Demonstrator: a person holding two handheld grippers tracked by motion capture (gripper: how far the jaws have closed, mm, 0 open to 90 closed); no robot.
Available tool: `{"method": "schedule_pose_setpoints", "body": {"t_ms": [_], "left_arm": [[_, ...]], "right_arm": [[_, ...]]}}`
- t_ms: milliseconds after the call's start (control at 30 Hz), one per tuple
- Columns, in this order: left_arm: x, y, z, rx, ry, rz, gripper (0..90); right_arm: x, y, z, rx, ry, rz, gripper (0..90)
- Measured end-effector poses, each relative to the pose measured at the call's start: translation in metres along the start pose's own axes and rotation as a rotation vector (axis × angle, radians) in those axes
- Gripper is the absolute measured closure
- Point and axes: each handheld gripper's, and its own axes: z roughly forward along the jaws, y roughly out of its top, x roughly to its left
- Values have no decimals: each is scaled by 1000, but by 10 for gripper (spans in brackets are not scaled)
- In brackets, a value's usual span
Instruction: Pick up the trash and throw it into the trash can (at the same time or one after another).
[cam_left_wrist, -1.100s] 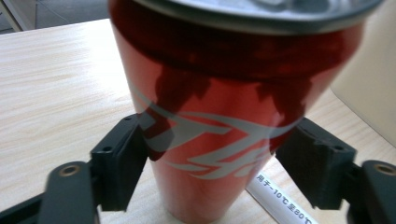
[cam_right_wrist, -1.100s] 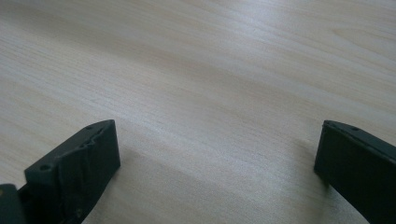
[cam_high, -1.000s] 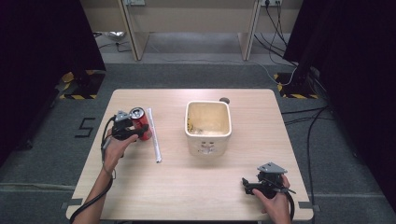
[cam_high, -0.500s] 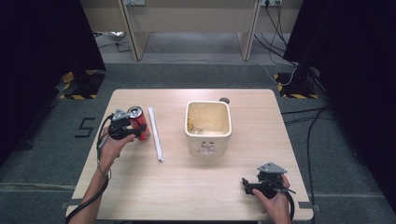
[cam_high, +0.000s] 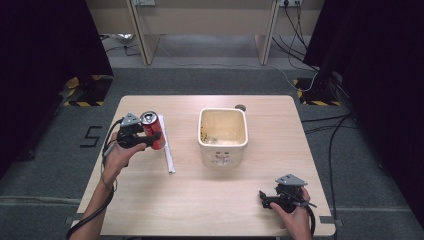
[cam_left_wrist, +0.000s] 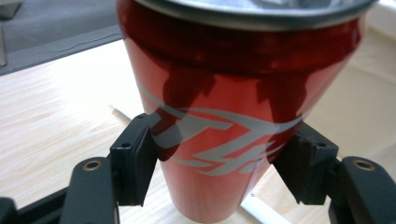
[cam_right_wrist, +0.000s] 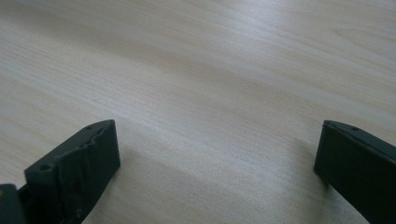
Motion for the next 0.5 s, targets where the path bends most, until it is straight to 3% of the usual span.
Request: {"method": "schedule_pose_setpoints", "body": {"t_ms": [167,500], "left_arm": [[-10,14,-6,-11,-48,21,347],[-24,33,-12,-13,-95,59,347]], "right_arm": [[0,0,0,0,1,-1,2],[0,0,0,1,2,-3,2]]}}
